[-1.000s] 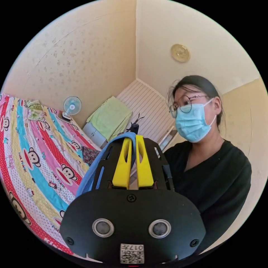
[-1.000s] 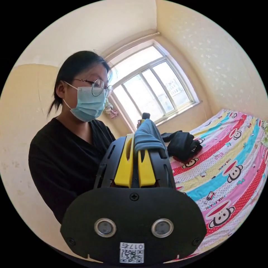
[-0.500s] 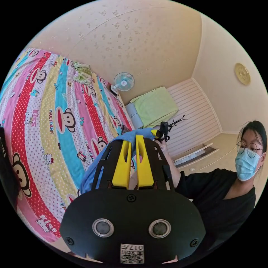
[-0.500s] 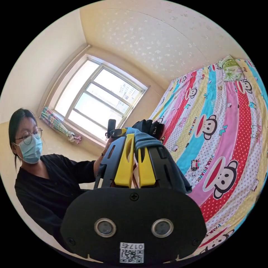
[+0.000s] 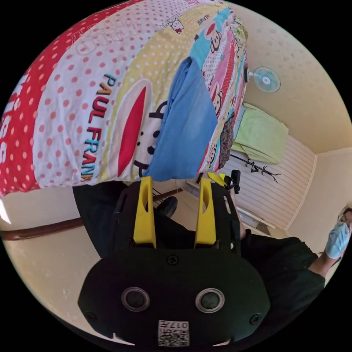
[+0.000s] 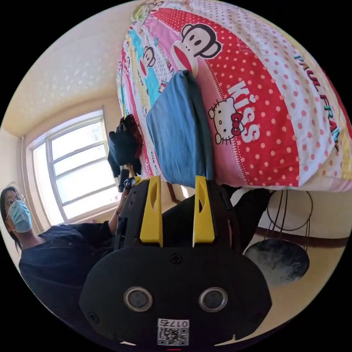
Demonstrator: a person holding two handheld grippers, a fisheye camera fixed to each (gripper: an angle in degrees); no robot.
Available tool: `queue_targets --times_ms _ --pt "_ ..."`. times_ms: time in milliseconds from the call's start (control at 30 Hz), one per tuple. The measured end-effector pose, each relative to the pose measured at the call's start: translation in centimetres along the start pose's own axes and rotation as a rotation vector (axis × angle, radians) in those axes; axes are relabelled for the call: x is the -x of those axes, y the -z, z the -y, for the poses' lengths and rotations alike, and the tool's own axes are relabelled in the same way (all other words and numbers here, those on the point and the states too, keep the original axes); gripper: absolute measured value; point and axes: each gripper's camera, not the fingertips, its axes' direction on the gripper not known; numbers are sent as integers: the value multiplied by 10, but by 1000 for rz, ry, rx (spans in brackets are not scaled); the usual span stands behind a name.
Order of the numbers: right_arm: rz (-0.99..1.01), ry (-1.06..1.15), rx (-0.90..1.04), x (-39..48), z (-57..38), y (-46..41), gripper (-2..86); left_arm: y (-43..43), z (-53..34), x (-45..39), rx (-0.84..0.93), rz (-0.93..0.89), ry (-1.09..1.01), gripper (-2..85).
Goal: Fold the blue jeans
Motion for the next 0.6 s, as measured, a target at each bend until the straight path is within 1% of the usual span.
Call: queue_targets --times_ms 33,100,167,200,233,267,300,333,400,433,467,500,567,600 --pt "1 3 -44 -4 11 0 144 7 21 3 -29 23 -35 181" --pt "-8 -9 -57 -10 32 -12 159 9 55 6 -57 48 -98 189" --pt "-13 -10 18 -16 58 -47 166 -11 97 23 -1 36 -114 196" --pt "-30 -5 36 -16 62 -57 165 -18 104 28 19 32 -107 196" --pt "-51 -3 33 -15 63 -73 148 -23 110 34 8 73 -83 190" --pt "-31 -33 -1 -16 59 -85 136 -23 107 36 -20 154 -70 179" --pt "-10 -59 -29 -17 56 -90 132 -23 103 35 -34 185 -84 176" --pt "38 -90 -67 -18 49 -98 125 -25 93 29 -57 233 -138 170" --pt "100 -99 -40 -17 42 -112 113 -35 78 22 -14 318 -197 162" --pt "144 -92 19 -15 38 -122 102 -31 71 17 -17 401 -217 141" --pt "184 -70 79 -9 33 -128 87 -20 69 16 -15 423 -206 118" --pt "200 -56 92 -6 30 -127 80 -13 69 17 -10 405 -188 106" --pt "271 -13 45 10 14 -103 63 8 71 15 85 128 -200 80" --pt "299 4 28 14 10 -94 61 12 70 10 110 87 -206 80"
